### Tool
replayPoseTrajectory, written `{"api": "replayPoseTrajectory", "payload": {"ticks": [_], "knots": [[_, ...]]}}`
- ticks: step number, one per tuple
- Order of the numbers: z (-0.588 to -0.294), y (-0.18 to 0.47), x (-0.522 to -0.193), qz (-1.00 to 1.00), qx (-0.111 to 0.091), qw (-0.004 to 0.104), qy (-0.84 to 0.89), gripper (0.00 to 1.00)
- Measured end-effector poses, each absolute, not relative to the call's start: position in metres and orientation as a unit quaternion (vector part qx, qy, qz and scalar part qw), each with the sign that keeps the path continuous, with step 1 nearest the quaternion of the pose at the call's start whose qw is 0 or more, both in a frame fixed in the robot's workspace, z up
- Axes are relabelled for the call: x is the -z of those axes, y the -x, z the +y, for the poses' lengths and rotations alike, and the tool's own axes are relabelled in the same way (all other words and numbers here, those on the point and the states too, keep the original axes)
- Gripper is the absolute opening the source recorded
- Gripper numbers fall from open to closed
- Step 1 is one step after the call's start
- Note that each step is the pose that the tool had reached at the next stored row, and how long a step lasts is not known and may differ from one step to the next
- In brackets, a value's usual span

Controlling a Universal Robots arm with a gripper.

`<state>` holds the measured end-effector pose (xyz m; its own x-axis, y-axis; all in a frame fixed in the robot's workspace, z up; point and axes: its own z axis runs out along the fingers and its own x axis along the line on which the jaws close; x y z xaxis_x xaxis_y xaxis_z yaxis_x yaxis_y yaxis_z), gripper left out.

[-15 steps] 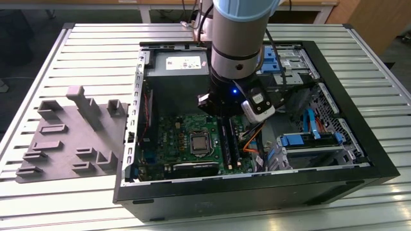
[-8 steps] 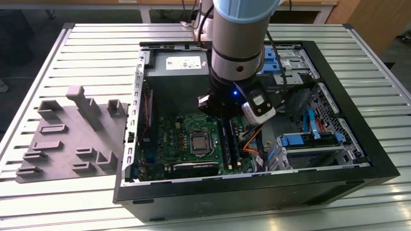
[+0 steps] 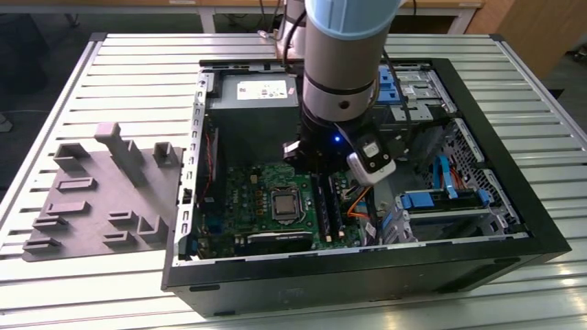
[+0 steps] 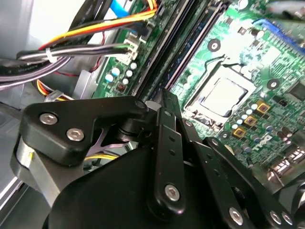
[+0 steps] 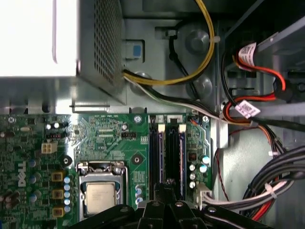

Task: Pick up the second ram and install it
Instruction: 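Press down the second ram until it locks into place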

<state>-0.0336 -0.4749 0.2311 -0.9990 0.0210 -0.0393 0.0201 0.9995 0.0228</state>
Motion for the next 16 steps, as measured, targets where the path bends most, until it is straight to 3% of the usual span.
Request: {"api": "replayPoseTrajectory", "payload": {"ticks": [16], "knots": [[-0.495, 0.034, -0.231, 1.000, -0.011, 0.020, -0.010, 0.11]]}}
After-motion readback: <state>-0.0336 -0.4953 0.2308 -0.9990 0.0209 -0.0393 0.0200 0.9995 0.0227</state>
